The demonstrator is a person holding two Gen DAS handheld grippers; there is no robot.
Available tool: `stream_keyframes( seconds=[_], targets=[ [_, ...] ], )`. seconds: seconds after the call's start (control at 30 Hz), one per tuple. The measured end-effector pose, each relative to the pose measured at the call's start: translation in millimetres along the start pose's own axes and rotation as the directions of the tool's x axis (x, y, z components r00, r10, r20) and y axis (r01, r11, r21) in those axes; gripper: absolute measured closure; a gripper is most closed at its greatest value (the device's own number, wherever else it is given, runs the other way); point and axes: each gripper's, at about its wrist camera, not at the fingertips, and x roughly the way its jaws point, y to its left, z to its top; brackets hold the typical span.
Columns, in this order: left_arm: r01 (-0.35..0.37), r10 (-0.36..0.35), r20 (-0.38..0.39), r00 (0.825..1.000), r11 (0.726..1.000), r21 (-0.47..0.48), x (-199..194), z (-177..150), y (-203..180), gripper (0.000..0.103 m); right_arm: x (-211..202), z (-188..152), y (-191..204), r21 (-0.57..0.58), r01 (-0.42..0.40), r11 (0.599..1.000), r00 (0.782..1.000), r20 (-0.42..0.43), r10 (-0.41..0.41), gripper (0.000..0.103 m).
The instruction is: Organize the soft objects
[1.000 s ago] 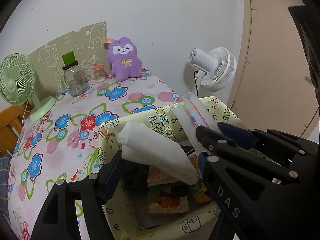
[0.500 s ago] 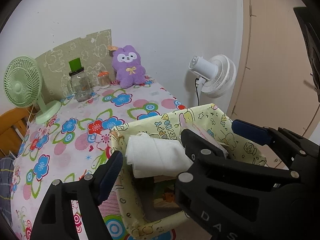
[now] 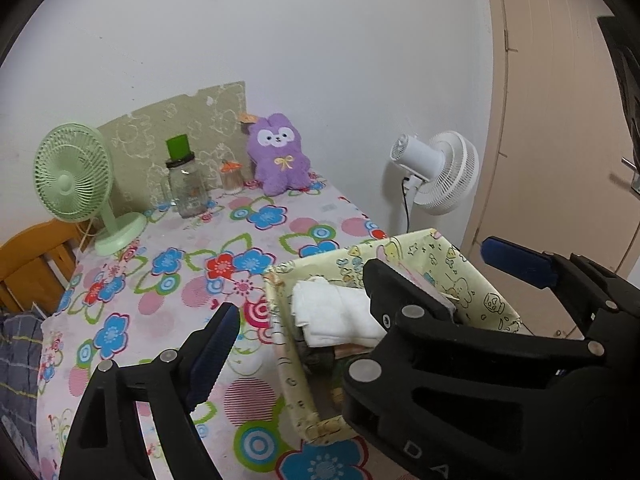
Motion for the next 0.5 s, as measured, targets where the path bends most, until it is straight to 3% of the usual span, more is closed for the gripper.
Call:
stream_keyframes(
  seconds=[0.5],
  targets=[
    [-0.066,0.069,0.066,0.995,0.997,-0.040,-43.3,-6.7,33.8,0.003,-34.6,3.8,42.3,-0.039,-0.031,0.999,0.997,0.068,0.033,0.004]
  ],
)
